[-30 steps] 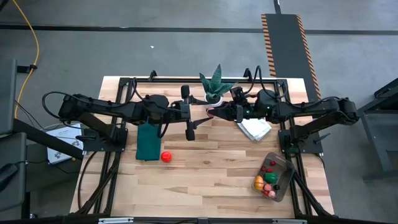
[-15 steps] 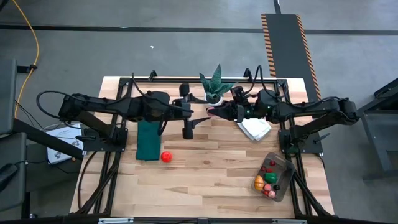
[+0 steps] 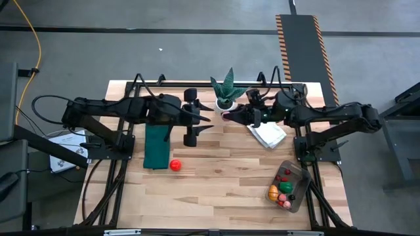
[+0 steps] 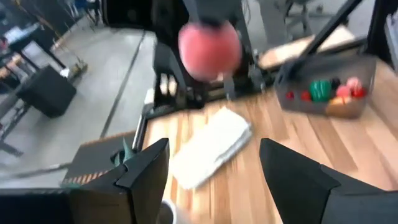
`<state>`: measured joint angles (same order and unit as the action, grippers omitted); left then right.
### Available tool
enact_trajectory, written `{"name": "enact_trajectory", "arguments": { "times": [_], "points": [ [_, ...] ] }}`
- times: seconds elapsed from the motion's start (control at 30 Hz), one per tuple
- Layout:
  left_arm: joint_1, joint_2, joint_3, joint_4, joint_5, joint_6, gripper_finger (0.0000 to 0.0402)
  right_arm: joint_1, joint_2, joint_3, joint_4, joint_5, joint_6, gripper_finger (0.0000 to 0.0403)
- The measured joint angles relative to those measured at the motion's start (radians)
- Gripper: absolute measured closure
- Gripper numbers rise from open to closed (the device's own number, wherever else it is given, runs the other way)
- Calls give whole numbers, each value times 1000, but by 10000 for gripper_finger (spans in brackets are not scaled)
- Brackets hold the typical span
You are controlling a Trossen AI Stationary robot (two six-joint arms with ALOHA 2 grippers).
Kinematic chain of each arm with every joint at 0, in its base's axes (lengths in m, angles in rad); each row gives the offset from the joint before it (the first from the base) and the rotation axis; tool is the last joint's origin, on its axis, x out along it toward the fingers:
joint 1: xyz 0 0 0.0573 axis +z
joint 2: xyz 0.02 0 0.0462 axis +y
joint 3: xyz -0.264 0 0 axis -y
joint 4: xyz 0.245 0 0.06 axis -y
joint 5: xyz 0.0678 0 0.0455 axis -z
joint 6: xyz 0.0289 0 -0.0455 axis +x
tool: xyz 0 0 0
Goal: Pick and placing Produce into tupperware
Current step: Put the pink peach into the black bin
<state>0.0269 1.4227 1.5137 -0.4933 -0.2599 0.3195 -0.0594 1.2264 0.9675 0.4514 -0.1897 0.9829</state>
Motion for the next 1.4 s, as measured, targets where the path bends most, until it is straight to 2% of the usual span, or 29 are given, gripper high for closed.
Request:
{"name": "enact_trajectory", "arguments": {
  "times": [0.13, 0.3, 0.7, 1.07, 1.4],
  "points": [
    [0, -3, 27, -113, -20, -17, 163, -21, -69, 0, -137, -2, -27, 279],
    [0, -12, 33, -181, -21, -47, 163, -26, -158, 0, -326, 10, -49, 279],
    [0, -16, 33, -222, -42, -92, 163, -8, -338, 0, -694, 16, -6, 279],
    [0, -16, 33, -243, -71, -143, 163, 120, -475, 0, -990, 16, 152, 279],
    [0, -16, 33, -243, -76, -198, 163, 259, -493, 0, -1172, 15, 271, 279]
  ]
}}
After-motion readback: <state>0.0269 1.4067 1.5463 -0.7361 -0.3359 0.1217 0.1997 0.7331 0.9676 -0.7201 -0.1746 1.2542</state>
